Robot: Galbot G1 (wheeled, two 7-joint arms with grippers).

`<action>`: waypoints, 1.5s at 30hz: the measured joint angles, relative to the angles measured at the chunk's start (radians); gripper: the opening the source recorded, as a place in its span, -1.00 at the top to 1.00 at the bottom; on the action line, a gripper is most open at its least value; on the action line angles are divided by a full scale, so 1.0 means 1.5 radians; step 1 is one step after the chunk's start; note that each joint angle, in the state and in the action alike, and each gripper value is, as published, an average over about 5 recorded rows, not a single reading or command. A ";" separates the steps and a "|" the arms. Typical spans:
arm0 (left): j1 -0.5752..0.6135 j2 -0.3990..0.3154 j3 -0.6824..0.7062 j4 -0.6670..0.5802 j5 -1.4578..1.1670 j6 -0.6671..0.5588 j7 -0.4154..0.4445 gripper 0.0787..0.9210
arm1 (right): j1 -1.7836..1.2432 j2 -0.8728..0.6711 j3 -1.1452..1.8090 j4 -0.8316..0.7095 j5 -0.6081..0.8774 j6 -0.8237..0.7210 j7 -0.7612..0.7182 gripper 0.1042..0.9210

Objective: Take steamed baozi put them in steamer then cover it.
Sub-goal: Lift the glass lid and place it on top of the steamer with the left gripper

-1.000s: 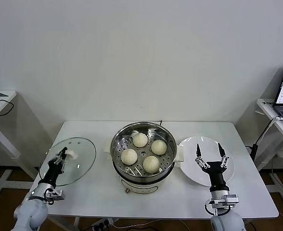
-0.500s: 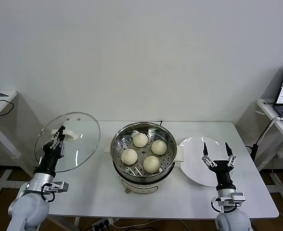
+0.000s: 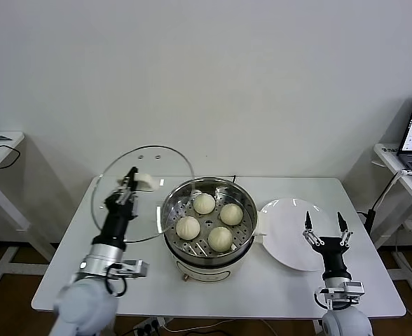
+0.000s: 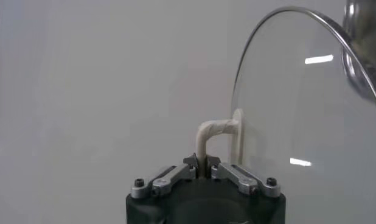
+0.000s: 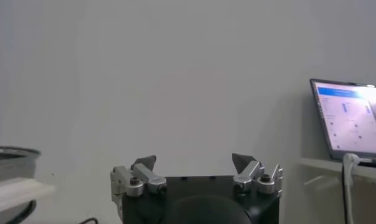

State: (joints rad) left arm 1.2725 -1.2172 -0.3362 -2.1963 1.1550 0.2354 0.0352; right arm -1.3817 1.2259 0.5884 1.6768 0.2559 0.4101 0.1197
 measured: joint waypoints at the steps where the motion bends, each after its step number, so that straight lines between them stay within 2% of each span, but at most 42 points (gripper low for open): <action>1: -0.006 -0.005 0.016 -0.001 0.007 0.008 0.006 0.73 | 0.000 0.001 0.001 -0.001 0.000 0.000 0.000 -0.76; 11: -0.071 -0.061 0.146 0.041 0.077 0.084 0.066 0.73 | 0.001 0.009 0.007 -0.016 0.000 0.001 -0.005 -0.76; 21: -0.112 -0.101 0.223 0.098 0.159 0.150 0.118 0.73 | 0.007 0.017 0.006 -0.028 -0.001 0.001 -0.008 -0.76; 45: -0.127 -0.173 0.277 0.185 0.263 0.178 0.126 0.73 | 0.009 0.021 0.005 -0.044 0.000 0.002 -0.020 -0.76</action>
State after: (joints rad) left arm 1.0828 -1.4771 0.0788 -1.9184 1.5501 0.5023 0.2243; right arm -1.3680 1.2569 0.5957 1.6112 0.2552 0.4128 0.0898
